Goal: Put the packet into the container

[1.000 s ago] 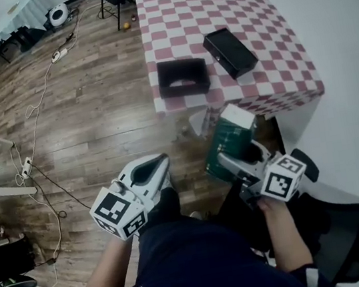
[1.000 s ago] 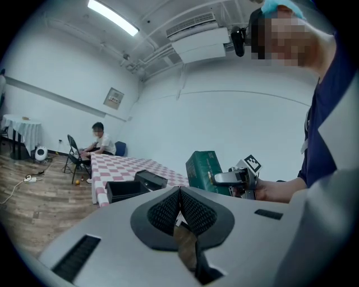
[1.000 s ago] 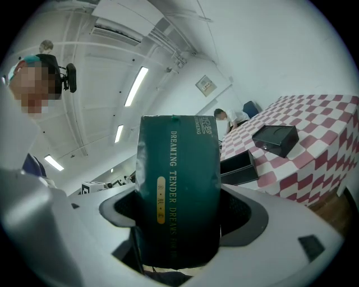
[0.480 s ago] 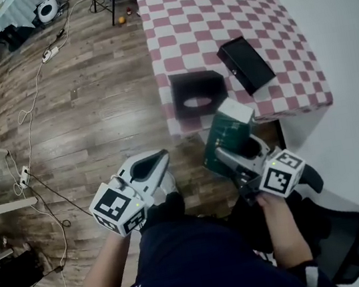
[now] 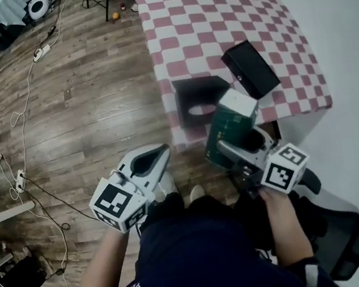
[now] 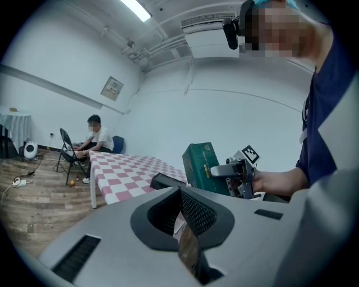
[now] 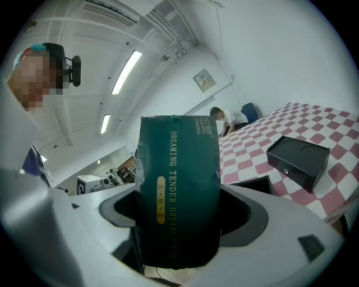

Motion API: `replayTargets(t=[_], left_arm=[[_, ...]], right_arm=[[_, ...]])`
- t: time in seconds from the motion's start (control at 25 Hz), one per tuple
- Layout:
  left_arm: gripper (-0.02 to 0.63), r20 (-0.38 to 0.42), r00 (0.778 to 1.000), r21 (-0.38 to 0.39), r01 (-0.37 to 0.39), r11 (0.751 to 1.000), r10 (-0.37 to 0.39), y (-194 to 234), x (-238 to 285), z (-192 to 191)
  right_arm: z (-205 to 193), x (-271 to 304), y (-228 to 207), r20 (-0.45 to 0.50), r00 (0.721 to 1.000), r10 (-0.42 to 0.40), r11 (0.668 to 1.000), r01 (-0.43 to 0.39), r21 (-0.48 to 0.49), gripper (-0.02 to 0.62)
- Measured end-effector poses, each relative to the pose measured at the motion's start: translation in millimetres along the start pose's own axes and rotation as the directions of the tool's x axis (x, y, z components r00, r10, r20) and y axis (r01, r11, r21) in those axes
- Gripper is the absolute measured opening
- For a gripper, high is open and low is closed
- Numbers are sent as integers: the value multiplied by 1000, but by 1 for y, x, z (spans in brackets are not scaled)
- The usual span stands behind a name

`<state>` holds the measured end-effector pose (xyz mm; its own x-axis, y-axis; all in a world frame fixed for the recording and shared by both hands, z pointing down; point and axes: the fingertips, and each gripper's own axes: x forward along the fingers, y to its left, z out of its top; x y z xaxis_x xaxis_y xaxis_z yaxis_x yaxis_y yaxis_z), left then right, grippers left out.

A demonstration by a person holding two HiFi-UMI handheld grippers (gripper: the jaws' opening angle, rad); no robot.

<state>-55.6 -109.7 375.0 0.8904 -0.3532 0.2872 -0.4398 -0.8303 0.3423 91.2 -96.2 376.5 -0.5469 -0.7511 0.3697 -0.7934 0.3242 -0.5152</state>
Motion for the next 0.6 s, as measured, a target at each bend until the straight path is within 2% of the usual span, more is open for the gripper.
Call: replayTargets(t=[0.2,0.44,0.6], left_arm=[[25,17,999,20,30,999,-30,11,11,0],[25,3,1000,2,-9,1000,9,23,29,2],[25,3,999,-31,-37,999,37,27,43,-1]], right_arm=[[8,15,-16,-33,999,-18,998,16,-58,420],[17,34,-45,-96,995,-15,989,1,-145,420],[18,49,-64,-185,982,-24,965,-26,-262,420]])
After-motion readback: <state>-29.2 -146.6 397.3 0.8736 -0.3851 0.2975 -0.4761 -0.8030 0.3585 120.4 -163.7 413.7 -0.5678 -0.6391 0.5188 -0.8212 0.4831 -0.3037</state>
